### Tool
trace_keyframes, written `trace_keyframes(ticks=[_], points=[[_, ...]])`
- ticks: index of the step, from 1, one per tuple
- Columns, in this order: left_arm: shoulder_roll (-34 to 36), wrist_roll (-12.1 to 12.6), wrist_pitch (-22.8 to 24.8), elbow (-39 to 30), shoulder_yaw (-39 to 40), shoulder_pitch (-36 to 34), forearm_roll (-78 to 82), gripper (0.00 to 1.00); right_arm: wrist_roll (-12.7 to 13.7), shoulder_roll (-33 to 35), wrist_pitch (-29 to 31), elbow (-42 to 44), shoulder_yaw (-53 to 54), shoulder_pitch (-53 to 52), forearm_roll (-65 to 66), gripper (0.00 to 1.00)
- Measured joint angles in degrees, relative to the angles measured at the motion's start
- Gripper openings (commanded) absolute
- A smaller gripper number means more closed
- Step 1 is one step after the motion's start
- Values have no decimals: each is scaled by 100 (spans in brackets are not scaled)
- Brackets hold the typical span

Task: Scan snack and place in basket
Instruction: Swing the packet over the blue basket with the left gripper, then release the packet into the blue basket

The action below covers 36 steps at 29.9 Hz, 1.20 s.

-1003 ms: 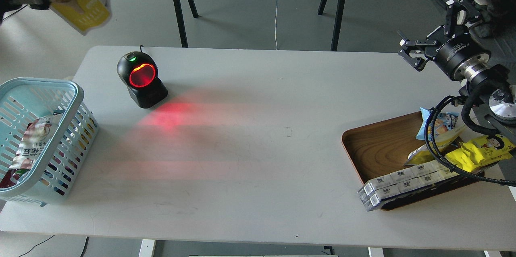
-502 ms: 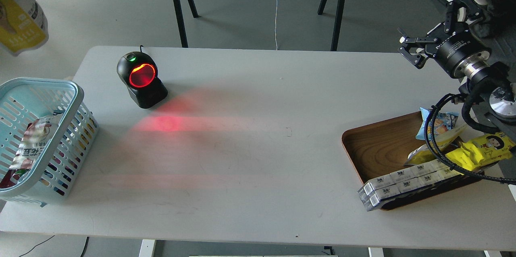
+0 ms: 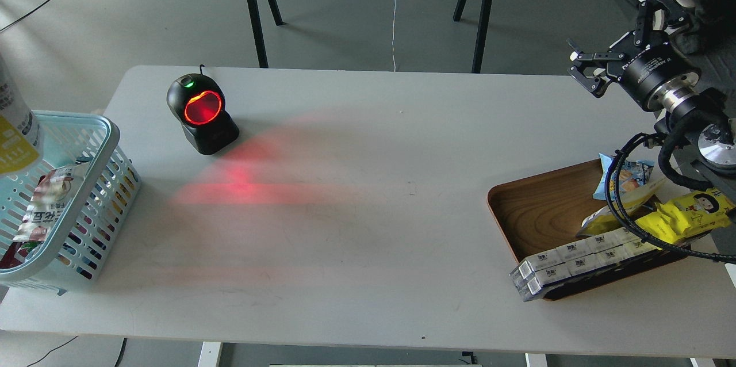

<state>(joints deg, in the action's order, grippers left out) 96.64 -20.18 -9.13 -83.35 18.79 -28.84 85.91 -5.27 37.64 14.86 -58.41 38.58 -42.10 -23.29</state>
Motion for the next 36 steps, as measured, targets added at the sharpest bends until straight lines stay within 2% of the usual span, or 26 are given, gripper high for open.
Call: trace_keyframes(ticks=[8, 16, 20, 22, 24, 25, 26, 27, 28, 30, 36], points=[[-166, 5, -805, 11, -984, 0, -48, 1, 3, -3, 0, -4, -7, 0, 9, 98], [-547, -11, -1131, 434, -1503, 9, -204, 2, 8, 3, -6, -4, -17, 0, 9, 98], [-641, -59, -1205, 598, -1624, 10, -207, 6, 10, 6, -9, -4, -18, 0, 9, 98], [-650, -76, -1208, 627, -1637, 11, -207, 18, 15, 6, -9, -4, -17, 0, 9, 98], [-653, -85, -1208, 640, -1640, 16, -207, 36, 16, 6, -10, -4, -18, 0, 9, 98], [-654, -87, -1208, 642, -1641, 16, -207, 54, 17, 6, -11, -4, -17, 0, 9, 98], [-654, -87, -1208, 644, -1641, 16, -207, 76, 17, 6, -12, -4, -17, 0, 9, 98], [-654, -88, -1208, 645, -1641, 16, -207, 90, 17, 6, -12, -4, -18, 0, 9, 98], [-654, -90, -1208, 645, -1641, 13, -208, 95, 17, 6, -12, -4, -18, 0, 9, 98], [-653, -110, -1211, 644, -1640, 6, -236, 98, 17, 6, -12, -4, -17, 0, 9, 98], [-547, -141, -1248, 636, -1549, -114, -369, 99, 17, 6, -12, -4, -18, 0, 9, 98]])
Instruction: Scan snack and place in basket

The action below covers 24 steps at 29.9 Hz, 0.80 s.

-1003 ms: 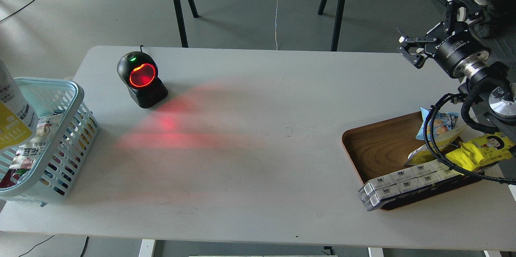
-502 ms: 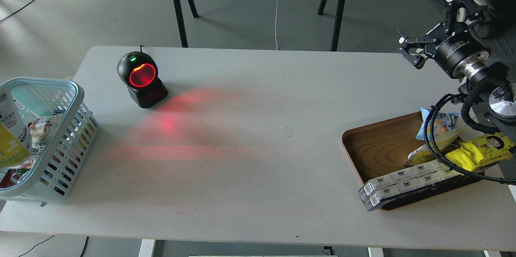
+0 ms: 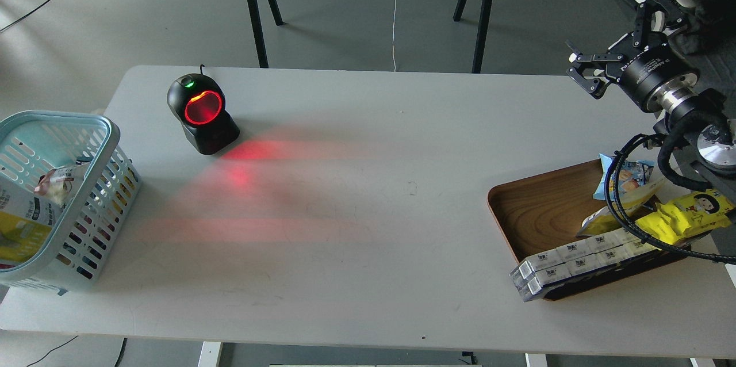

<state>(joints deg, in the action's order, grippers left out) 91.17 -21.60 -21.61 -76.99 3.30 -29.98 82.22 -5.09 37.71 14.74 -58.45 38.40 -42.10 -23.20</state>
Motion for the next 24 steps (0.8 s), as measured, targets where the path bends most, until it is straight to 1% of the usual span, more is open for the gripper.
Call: trace_keyframes(ticks=[6, 9, 11, 15, 17, 20, 24], points=[[82, 4, -94, -26, 529, -465, -499, 98, 0, 0, -3, -3, -8, -2, 4, 98], [-46, 28, 9, -26, 916, -724, -1004, 98, 0, -1, -4, -10, -13, -42, 7, 98], [-277, 44, 198, -26, 1171, -888, -1506, 98, 0, -5, -5, -27, -15, -55, 8, 98], [-1028, 108, 761, 63, 1726, -1302, -2804, 98, 0, -8, -14, -63, -6, -107, 8, 98], [-1443, 201, 1022, 185, 1962, -1487, -3494, 98, 0, -9, -31, -77, -7, -161, 8, 98], [-2093, 412, 1398, 501, 2281, -1714, -4535, 98, 0, -9, -96, -125, -25, -214, 8, 98], [-3084, 747, 1839, 1197, 2789, -1939, -5991, 98, 4, 47, -121, -404, -33, -200, 15, 99]])
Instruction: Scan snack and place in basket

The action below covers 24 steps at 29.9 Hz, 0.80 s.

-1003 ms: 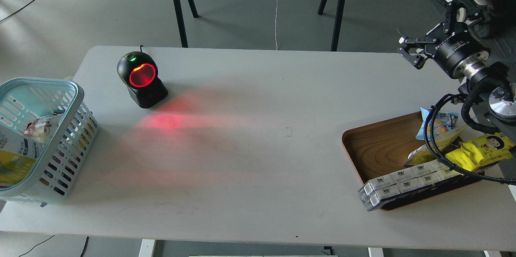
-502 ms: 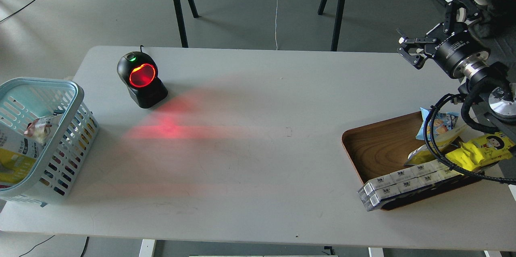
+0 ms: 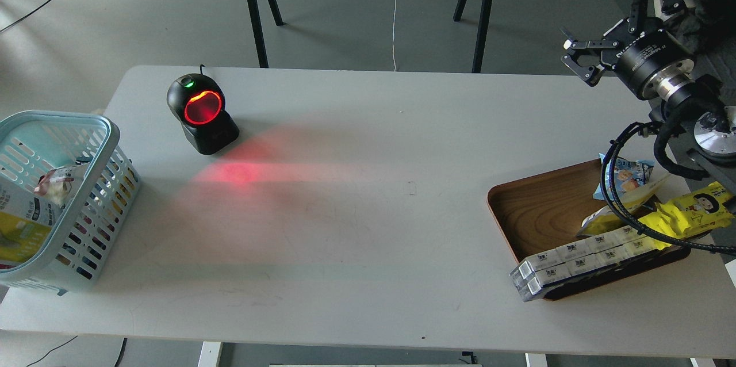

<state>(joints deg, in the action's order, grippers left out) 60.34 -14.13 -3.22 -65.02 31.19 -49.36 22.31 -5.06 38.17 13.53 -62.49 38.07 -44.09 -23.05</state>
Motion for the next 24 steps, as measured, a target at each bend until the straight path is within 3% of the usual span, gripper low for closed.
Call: trace_keyframes(ticks=[4, 11, 18, 24], points=[[-744, 332, 683, 560, 332, -82, -1140, 99, 5, 45, -1, -189, 9, 42, 3, 99], [-1723, 543, 1285, 1026, 390, -68, -2023, 99, 5, 264, -1, -313, 63, 73, -7, 99], [-2305, 1226, 1389, 1292, 652, -67, -3059, 100, -43, 441, -3, -626, 261, 315, -23, 99], [-2530, 1388, 1436, 1363, 726, -39, -3204, 100, -56, 390, 5, -685, 575, 628, -24, 99]])
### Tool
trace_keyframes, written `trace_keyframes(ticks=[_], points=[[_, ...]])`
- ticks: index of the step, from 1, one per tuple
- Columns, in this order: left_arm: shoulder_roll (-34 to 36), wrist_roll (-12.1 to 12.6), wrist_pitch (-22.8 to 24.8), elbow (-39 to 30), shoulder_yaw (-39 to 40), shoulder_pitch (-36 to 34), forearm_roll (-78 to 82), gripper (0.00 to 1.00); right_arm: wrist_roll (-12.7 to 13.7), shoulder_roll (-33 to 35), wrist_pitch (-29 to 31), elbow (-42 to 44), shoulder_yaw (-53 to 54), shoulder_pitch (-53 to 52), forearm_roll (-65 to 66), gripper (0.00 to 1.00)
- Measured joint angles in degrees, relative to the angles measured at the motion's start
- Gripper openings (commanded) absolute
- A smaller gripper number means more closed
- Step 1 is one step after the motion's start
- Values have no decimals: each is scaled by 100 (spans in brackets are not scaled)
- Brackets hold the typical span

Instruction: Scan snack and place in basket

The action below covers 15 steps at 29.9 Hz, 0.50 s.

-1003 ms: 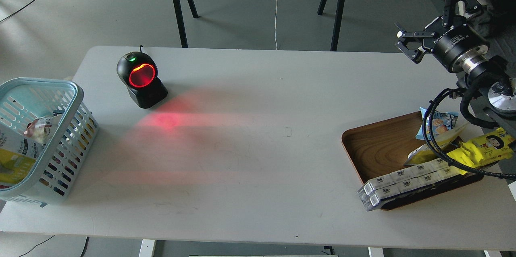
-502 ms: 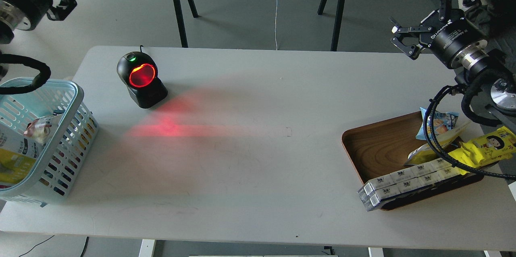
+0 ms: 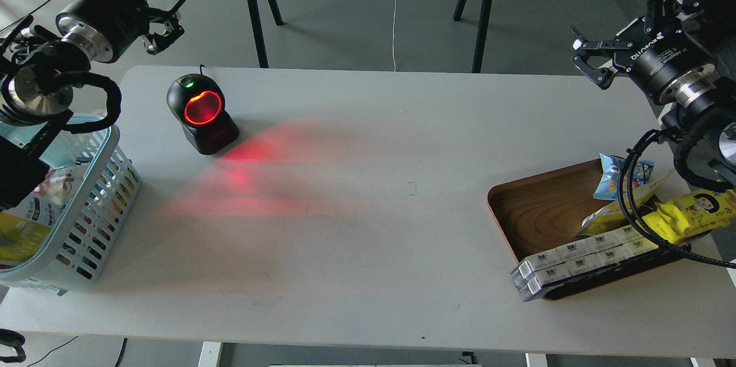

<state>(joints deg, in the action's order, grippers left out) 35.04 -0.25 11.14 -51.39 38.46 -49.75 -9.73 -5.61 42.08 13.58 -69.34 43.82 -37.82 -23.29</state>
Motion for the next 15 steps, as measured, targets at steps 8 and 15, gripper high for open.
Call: trace_keyframes(ticks=[8, 15], points=[[-673, 7, 113, 576, -39, -84, 15, 100, -53, -252, -1, 204, 15, 41, 7, 99], [-780, -67, 616, 879, 9, -104, 15, 100, -54, -278, 22, 227, -19, 45, 16, 99]])
